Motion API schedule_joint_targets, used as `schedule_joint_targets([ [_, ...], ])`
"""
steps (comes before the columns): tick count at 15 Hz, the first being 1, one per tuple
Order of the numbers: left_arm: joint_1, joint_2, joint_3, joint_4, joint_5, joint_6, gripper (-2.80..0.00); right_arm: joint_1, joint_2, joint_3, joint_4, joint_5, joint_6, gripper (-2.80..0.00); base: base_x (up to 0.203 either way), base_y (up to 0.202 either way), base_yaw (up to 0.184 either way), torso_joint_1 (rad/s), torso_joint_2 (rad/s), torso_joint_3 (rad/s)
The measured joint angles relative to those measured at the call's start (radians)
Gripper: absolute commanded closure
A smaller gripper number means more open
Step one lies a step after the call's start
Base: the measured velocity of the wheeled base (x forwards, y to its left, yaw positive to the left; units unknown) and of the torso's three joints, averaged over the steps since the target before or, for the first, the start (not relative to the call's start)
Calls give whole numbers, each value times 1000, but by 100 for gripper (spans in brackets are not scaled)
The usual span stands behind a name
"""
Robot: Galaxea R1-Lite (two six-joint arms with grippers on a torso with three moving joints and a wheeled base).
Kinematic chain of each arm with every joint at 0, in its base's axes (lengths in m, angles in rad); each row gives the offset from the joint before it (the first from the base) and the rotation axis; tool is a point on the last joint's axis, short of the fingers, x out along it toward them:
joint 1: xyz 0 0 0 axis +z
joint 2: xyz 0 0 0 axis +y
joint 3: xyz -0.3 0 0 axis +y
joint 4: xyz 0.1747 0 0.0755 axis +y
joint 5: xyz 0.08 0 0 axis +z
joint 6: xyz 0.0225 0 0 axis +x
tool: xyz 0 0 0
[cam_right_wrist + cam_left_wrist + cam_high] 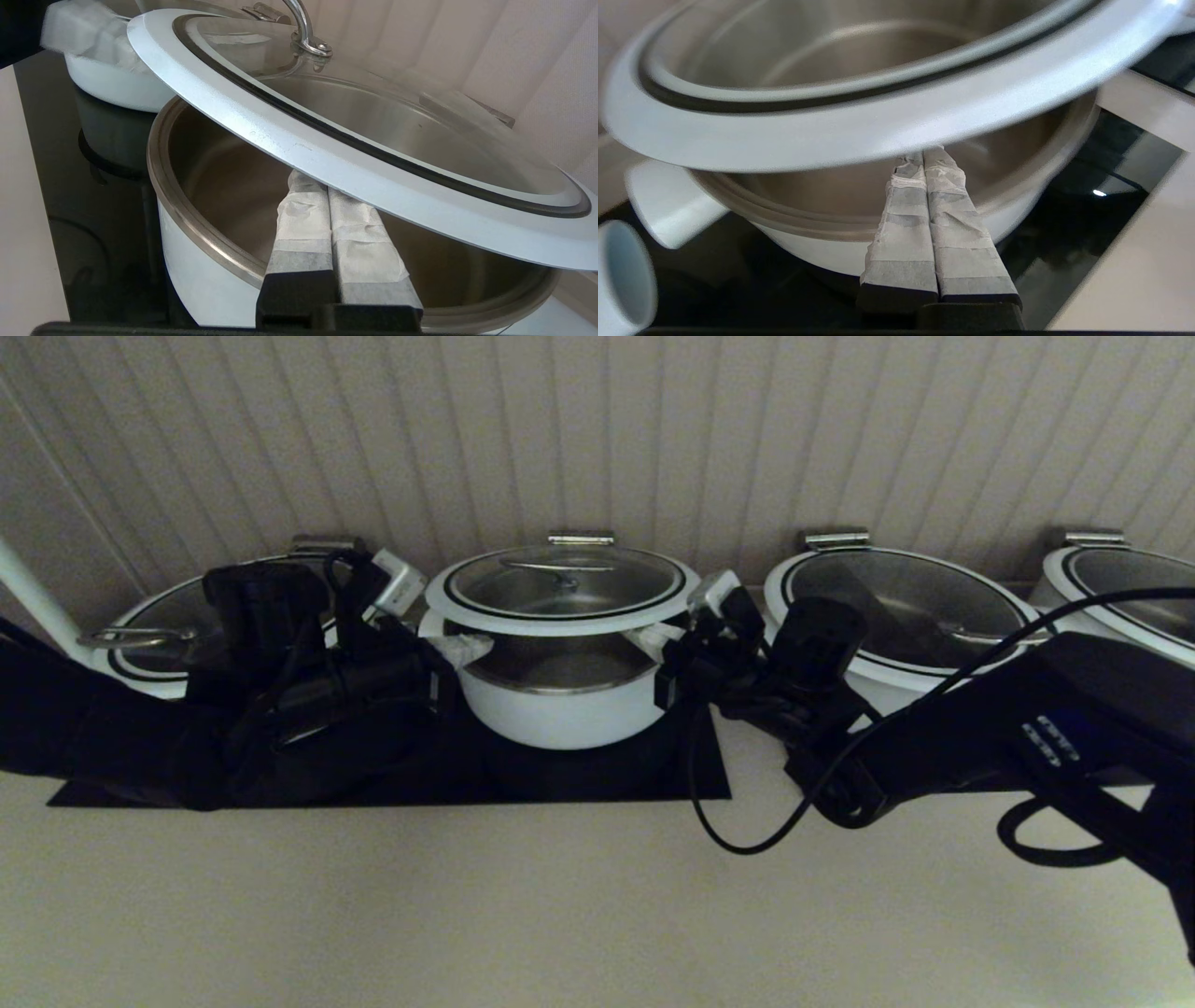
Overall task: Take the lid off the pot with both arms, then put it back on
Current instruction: Open the pot lid completely
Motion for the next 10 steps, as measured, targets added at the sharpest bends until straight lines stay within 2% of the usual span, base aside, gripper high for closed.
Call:
schedule_joint_targets([
  [3,0,15,-29,1,22,-1,0,0,1,0,0,1,0,0,0,0,0,0,0,0],
  [10,0,29,-69,3,23,-11,0,1,0,5,-1,3,0,0,0,0,0,0,0,0],
])
